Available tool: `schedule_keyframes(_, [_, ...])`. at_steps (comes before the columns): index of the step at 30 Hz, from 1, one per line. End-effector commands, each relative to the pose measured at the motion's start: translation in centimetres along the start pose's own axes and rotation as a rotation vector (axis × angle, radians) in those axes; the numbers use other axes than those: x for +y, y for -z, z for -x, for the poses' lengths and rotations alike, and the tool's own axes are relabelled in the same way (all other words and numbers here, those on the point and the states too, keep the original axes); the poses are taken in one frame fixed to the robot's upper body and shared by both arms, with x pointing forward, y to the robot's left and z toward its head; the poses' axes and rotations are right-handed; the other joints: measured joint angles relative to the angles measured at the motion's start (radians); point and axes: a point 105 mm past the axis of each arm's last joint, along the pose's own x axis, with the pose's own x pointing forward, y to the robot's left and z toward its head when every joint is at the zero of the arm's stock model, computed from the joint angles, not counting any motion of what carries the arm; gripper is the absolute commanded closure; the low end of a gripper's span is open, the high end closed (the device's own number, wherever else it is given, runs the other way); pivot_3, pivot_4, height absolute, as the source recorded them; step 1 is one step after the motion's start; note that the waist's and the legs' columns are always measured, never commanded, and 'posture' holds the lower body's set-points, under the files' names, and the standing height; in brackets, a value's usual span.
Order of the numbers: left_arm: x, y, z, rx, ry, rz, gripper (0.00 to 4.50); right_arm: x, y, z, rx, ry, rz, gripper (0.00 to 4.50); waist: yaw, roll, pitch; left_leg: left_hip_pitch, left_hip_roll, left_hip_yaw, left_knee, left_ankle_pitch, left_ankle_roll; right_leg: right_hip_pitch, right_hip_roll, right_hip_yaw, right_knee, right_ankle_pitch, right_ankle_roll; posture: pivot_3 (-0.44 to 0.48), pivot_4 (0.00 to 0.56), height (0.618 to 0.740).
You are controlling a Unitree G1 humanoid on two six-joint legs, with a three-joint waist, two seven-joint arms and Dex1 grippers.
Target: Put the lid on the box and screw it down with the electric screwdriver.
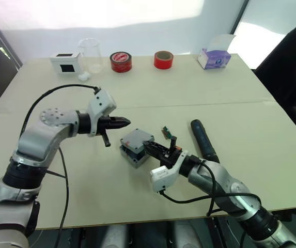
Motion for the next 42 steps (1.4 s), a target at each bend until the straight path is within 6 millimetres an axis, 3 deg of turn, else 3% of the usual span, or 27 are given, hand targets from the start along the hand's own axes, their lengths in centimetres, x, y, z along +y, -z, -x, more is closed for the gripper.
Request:
schedule_keyframes(1, [0.0,-0.6,0.4,-0.009,-0.007,-0.052,4.45,-1.0,-1.0,0.3,-0.036,0.036,0.019,4.37,0.000,0.000,0.000,0.000,0.000,0.000,0.000,0.000,0.000,0.000,0.000,0.000,0.000,0.000,0.000,0.000,0.150,0.740])
schedule_keyframes(16, [-0.5,-0.2,-0.1,0.008,0.020,-0.076,4.45,-1.5,-1.2,0.5,-0.031,0.053,0.019,4.37,0.000,0.000,0.000,0.000,0.000,0.000,0.000,0.000,0.000,0.000,0.000,0.000,0.000,0.000,0.000,0.000,0.150,0.740])
schedule_keyframes(23, [-3.3,2.1,-0.7,0.121,0.167,-0.156,4.45,-0.7,-1.2,0.6,-0.024,0.020,-0.018,4.37,0.000,0.000,0.000,0.000,0.000,0.000,0.000,0.000,0.000,0.000,0.000,0.000,0.001,0.000,0.000,0.000,0.150,0.740])
schedule_keyframes(25, [-4.1,3.6,-1.0,0.183,0.209,-0.181,4.50,-0.5,-1.2,0.7,-0.021,0.015,-0.025,3.33,0.001,0.000,0.000,0.000,0.000,0.000,0.000,0.000,0.000,0.001,0.000,0.000,0.000,0.000,0.000,0.000,0.150,0.740])
schedule_keyframes(26, [-4.4,4.2,-1.1,0.208,0.224,-0.191,4.50,-0.5,-1.2,0.7,-0.019,0.014,-0.028,3.19,0.002,0.000,-0.001,0.001,0.000,0.000,0.000,0.000,0.000,0.001,0.000,0.000,0.000,0.000,0.000,0.000,0.150,0.740])
schedule_keyframes(32, [-4.9,6.8,-1.8,0.265,0.242,-0.203,4.50,-0.6,-1.2,0.9,-0.013,0.011,-0.029,0.83,0.001,0.000,-0.001,0.007,0.000,0.000,0.000,-0.003,0.005,0.008,0.000,0.000,0.000,0.000,0.000,0.000,0.150,0.740])
schedule_keyframes(35, [-4.3,7.9,-2.4,0.288,0.207,-0.198,4.50,-0.8,-1.2,1.1,-0.015,0.011,-0.032,0.83,0.003,0.001,-0.001,0.019,0.001,0.000,-0.001,-0.005,0.009,0.020,0.000,-0.001,-0.002,-0.002,-0.001,0.000,0.150,0.740])
schedule_keyframes(42, [-3.7,8.0,-2.6,0.284,0.189,-0.209,4.50,-1.1,-1.3,1.5,-0.028,0.009,-0.050,0.83,0.003,0.002,-0.003,0.022,0.000,-0.001,-0.001,-0.006,0.009,0.023,0.000,-0.001,-0.002,-0.002,0.000,0.000,0.150,0.740])
